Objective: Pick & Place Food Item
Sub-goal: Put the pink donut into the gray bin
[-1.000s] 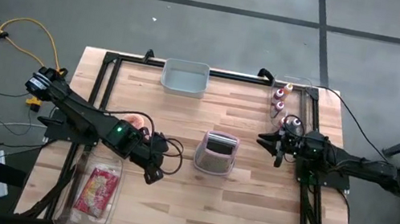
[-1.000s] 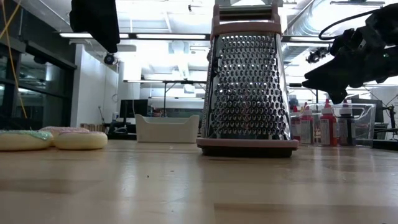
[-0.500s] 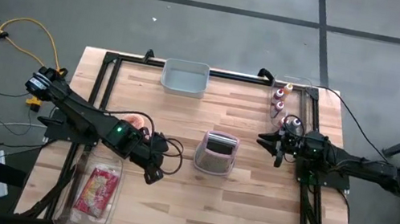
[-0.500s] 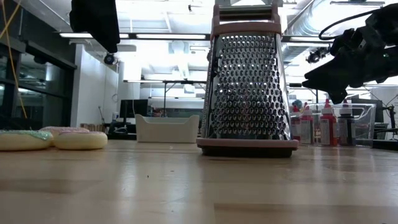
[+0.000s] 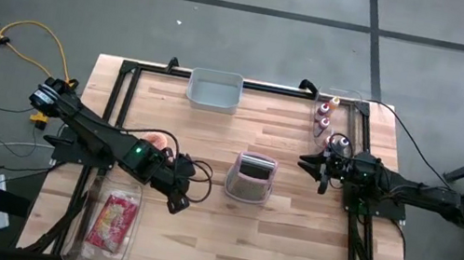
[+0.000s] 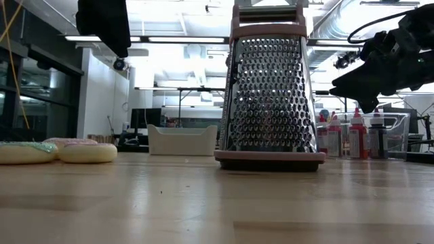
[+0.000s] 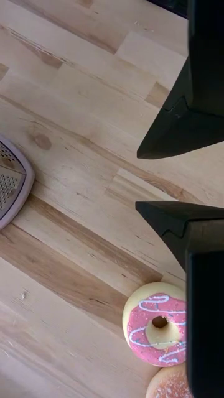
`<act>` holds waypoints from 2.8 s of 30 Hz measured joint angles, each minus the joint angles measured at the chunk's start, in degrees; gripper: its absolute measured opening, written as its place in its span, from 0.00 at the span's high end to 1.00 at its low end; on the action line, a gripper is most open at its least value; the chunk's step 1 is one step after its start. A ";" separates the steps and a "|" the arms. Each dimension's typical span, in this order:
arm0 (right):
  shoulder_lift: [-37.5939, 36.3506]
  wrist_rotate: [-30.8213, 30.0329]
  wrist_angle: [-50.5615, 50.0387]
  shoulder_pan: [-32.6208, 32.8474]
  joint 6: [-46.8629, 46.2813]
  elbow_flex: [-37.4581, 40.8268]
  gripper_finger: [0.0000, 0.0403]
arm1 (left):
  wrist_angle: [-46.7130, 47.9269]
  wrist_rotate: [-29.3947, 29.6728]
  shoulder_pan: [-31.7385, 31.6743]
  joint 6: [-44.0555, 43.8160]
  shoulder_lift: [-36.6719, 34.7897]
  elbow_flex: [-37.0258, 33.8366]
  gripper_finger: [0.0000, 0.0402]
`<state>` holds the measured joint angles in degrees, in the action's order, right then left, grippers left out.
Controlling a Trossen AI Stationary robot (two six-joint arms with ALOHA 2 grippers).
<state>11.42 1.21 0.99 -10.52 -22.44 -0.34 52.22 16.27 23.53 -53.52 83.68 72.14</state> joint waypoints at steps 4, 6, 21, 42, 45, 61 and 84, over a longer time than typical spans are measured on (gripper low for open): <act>0.00 0.00 0.00 0.00 0.00 0.00 0.72 | -0.01 0.00 0.00 -0.06 0.00 0.00 0.71; 0.00 0.00 0.02 0.00 0.00 0.00 0.72 | -0.02 0.00 0.00 -0.36 0.00 0.00 0.71; 0.00 0.00 0.04 0.01 0.00 0.00 0.72 | 2.03 0.03 -2.52 0.50 0.00 0.00 0.71; 0.00 0.02 0.07 0.02 0.00 0.00 0.72 | 10.82 -6.13 -10.87 34.36 -0.02 0.00 0.71; 0.00 0.02 0.07 0.02 0.02 0.00 0.72 | 10.63 -10.93 -11.41 40.79 -0.02 0.00 0.71; 0.00 0.02 0.07 0.02 0.00 0.00 0.72 | 6.80 -23.19 -14.34 46.58 -0.02 0.00 0.71; -0.02 0.02 0.07 0.02 0.02 0.00 0.72 | 4.77 -31.51 -20.55 55.41 -0.02 0.00 0.71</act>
<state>11.40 1.23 1.06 -10.50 -22.41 -0.34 56.99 -15.24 2.98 1.89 83.66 72.14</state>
